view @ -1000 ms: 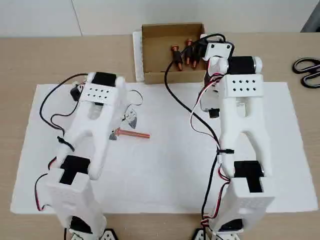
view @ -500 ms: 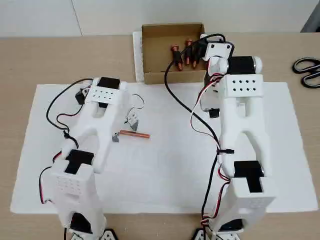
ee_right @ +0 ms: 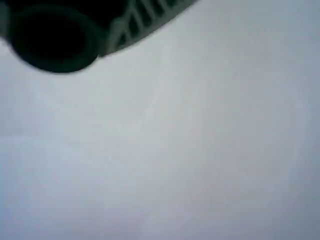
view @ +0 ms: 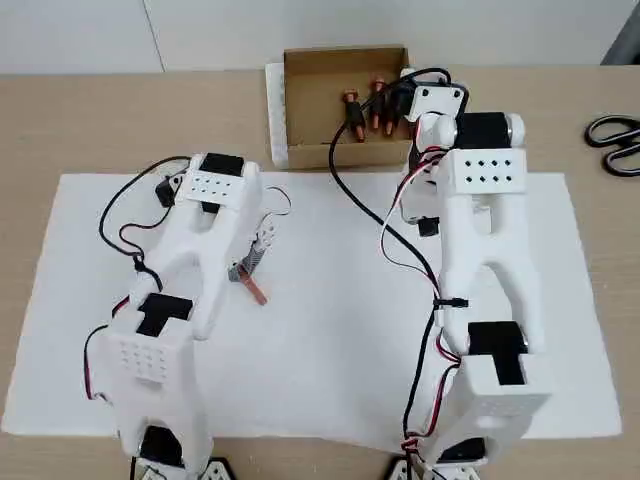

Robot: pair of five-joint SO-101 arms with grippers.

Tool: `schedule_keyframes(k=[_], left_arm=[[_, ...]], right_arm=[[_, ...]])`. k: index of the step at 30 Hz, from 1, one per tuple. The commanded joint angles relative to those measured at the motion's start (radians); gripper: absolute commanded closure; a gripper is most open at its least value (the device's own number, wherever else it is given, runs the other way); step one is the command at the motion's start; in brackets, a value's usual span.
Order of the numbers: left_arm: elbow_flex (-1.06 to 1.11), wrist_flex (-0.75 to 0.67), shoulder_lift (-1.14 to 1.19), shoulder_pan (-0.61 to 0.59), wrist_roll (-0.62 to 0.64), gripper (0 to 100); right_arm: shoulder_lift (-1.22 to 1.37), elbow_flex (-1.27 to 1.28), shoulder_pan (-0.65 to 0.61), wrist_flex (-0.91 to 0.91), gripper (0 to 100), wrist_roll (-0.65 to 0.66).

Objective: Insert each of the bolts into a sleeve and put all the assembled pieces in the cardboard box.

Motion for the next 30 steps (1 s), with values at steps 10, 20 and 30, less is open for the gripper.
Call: schedule_keyframes(k=[10,20,30], left_arm=[[-0.318,0.169,-0.008,0.118,-0.180,99],[-0.326,0.167,-0.032,0.003,-0.798,99],[-0.240,0.166,0.081,-0.018,-1.115,99]], right_arm=[[-0.058,-0.003,0.004,0.012,99.4,0.002],[-0.062,0.029,0.008,0.005,99.4,0.003],[-0.061,0.029,0.002,0.004,99.4,0.003]])
